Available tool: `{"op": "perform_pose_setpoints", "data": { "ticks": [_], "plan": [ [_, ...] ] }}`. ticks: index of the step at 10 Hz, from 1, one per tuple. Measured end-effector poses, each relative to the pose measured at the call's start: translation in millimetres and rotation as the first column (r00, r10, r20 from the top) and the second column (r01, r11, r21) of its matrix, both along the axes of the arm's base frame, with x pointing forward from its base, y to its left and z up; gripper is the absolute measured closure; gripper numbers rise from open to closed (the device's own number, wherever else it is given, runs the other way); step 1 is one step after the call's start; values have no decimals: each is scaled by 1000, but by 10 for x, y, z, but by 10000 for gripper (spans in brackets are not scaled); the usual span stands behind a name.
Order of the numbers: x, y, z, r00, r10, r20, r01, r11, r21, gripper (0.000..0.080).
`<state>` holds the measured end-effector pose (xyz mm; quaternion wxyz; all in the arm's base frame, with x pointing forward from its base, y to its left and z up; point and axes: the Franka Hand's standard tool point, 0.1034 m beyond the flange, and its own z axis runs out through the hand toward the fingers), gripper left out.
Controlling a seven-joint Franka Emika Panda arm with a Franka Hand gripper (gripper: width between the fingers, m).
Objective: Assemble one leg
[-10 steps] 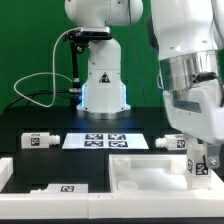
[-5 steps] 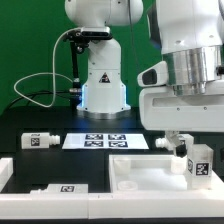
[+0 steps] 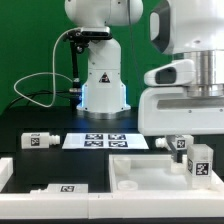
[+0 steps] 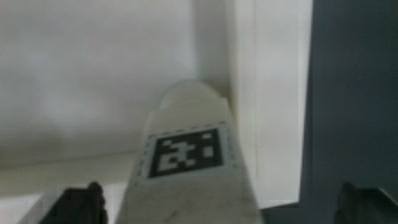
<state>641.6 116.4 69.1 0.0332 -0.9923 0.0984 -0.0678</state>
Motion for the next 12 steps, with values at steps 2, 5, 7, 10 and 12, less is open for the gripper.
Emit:
{"op": "perform_pose_setpoints", "data": {
  "ticks": [2,5,7,10,12],
  "plan": [
    [-3,5,-2,998,-57,-4,57,998,9,345],
    [-15,-20,-15,966,-256,-24,257,966,35,511],
    [-20,-27,-17,872,-488,-49,490,870,58,511],
    [-46,18,-23,523,-839,-149,852,514,100,511],
    [-36,35,-18,309,-928,-210,950,292,109,511]
  ]
}}
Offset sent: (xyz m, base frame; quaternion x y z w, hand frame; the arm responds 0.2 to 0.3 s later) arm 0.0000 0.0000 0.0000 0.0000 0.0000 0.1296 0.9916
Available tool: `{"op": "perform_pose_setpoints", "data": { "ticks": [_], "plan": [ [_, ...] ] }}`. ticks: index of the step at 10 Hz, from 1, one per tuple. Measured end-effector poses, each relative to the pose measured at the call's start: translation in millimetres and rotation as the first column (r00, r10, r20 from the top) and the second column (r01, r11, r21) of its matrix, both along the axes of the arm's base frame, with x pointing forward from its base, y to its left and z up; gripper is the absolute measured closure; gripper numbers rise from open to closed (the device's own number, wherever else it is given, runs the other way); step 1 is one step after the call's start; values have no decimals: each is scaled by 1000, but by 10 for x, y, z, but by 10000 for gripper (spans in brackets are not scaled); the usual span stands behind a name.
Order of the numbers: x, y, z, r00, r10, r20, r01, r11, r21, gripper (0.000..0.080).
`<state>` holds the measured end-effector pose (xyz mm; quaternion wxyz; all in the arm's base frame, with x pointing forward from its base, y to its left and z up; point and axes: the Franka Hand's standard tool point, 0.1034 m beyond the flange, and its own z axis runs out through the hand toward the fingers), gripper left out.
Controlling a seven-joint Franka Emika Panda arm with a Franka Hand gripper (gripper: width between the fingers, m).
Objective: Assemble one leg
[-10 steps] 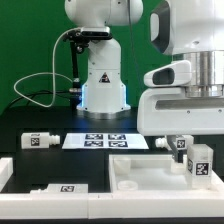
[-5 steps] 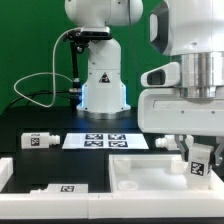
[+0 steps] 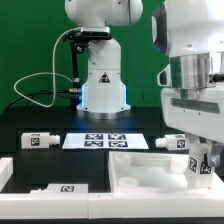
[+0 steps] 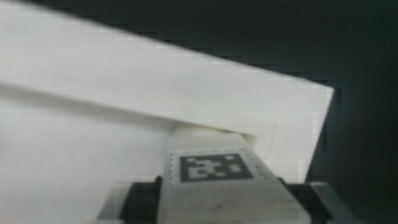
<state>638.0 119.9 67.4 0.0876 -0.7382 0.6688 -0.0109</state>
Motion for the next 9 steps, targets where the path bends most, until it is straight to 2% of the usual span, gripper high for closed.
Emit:
{"op": "perform_pose_setpoints", "data": {
  "ticks": [3,4,5,6,9],
  "plan": [
    [2,-10,-7,990,-137,-16,138,990,25,511],
    [11,-30,-5,975,-220,-26,221,974,48,511],
    [25,-72,-2,949,-313,-38,315,945,89,511],
    [23,-69,-15,889,-456,-45,458,880,126,511],
    [20,-63,-20,892,-451,-33,451,883,129,508]
  ]
}}
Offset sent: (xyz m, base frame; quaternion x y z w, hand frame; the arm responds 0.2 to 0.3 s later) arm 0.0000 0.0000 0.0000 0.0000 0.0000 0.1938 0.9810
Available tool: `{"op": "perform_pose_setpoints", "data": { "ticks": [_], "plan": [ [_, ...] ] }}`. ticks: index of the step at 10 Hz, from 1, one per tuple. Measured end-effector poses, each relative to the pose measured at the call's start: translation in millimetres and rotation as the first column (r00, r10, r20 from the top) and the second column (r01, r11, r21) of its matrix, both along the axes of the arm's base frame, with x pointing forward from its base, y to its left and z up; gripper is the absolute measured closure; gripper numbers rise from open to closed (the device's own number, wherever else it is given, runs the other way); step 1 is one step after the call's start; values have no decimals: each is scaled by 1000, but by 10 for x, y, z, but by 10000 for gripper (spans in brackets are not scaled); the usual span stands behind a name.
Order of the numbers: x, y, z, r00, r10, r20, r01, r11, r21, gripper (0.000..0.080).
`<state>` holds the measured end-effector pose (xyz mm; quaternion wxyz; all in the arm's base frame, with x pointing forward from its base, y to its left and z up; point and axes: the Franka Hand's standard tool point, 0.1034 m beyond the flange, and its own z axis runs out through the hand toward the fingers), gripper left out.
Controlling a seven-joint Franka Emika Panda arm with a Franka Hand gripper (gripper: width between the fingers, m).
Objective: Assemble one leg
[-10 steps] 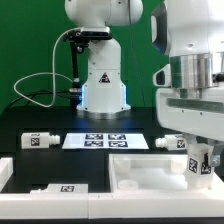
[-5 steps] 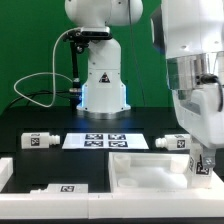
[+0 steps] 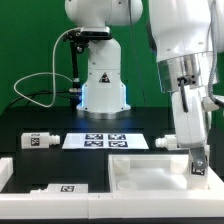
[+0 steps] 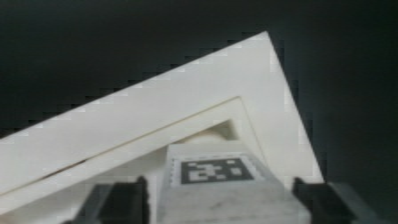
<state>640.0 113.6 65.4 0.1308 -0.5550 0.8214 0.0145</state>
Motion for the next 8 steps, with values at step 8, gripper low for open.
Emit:
{"op": "perform_pose_setpoints", "data": {
  "ticks": [8],
  "plan": [
    [-11,44,440,942,334,32,-334,943,-11,150]
  ]
}}
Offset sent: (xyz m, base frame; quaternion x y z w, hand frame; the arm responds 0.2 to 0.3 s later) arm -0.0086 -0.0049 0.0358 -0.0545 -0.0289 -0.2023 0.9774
